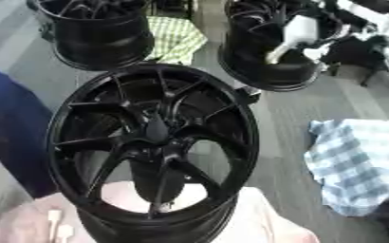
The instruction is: Pull the pin out of the wheel hub.
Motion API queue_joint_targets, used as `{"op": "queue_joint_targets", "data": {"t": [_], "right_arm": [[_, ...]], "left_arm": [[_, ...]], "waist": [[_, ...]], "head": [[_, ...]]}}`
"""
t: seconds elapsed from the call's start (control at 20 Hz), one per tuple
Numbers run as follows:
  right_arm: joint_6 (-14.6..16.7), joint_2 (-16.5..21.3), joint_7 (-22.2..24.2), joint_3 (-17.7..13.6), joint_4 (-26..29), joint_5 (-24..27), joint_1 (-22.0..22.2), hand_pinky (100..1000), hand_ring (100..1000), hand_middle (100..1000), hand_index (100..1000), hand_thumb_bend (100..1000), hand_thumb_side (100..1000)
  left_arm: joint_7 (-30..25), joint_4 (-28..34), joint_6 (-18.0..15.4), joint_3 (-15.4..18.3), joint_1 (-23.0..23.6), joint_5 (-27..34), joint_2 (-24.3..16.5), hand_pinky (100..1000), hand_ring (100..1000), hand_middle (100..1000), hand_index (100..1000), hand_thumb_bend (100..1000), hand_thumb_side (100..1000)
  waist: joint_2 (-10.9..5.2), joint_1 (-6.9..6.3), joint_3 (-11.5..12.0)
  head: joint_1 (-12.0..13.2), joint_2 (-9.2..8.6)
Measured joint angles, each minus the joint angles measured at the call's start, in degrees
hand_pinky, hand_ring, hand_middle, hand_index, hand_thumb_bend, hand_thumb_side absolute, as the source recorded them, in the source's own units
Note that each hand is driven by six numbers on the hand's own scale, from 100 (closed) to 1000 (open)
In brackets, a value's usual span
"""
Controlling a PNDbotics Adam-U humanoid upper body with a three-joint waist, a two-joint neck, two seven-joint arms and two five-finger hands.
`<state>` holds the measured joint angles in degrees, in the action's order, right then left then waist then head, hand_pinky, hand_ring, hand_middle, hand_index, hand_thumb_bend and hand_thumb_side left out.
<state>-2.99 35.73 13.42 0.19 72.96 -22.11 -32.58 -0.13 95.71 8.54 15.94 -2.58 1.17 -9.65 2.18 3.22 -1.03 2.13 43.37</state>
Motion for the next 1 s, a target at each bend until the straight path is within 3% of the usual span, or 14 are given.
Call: {"op": "queue_joint_targets", "data": {"t": [0.1, 0.2, 0.35, 0.65, 0.9, 0.95, 1.0], "right_arm": [[-1.10, -0.26, -5.82, -3.16, -2.74, 0.31, 6.05, 722, 626, 567, 676, 107, 100], [-1.69, -1.38, -10.93, -5.65, -5.75, 1.40, 10.66, 744, 694, 705, 870, 206, 232], [-1.51, -4.00, -17.33, -7.90, -9.93, 4.72, 16.17, 773, 776, 827, 949, 294, 372], [0.76, -9.17, -28.94, -8.61, -12.54, 10.79, 20.53, 771, 771, 835, 937, 277, 429], [2.79, -12.38, -33.38, -7.26, -11.48, 11.99, 21.20, 740, 700, 752, 885, 187, 427], [3.21, -12.99, -34.03, -6.96, -10.98, 12.06, 21.30, 734, 687, 741, 873, 299, 374], [3.62, -13.67, -34.79, -6.65, -10.51, 12.18, 21.35, 730, 675, 728, 864, 156, 415]], "left_arm": [[0.19, -0.02, -0.02, 0.20, -0.11, 0.00, 0.00, 718, 675, 659, 814, 335, 610], [0.29, -0.06, -0.04, 0.23, -0.21, 0.00, 0.00, 718, 675, 659, 814, 335, 610], [0.41, -0.40, -0.13, 0.52, -0.29, -0.14, 0.00, 719, 679, 662, 814, 335, 610], [0.43, -1.24, -0.28, 0.74, -0.29, -0.25, 0.01, 723, 688, 671, 814, 338, 612], [-0.20, -2.37, -0.87, 0.90, -0.06, -0.28, 0.02, 727, 697, 679, 813, 339, 621], [-0.39, -2.62, -1.04, 0.90, 0.07, -0.31, 0.02, 728, 698, 679, 813, 339, 621], [-0.59, -2.89, -1.24, 0.90, 0.10, -0.38, 0.01, 728, 699, 680, 813, 337, 622]], "waist": [[0.14, -0.16, -0.33], [0.19, -0.37, -0.52], [0.24, -0.46, -0.78], [0.24, -0.65, -0.91], [0.24, -0.94, -0.89], [0.24, -0.97, -0.90], [0.24, -0.99, -0.95]], "head": [[-0.01, -0.22], [-0.02, -0.23], [-0.05, -0.24], [-0.32, -0.24], [-0.50, -0.24], [-0.50, -0.24], [-0.50, -0.24]]}}
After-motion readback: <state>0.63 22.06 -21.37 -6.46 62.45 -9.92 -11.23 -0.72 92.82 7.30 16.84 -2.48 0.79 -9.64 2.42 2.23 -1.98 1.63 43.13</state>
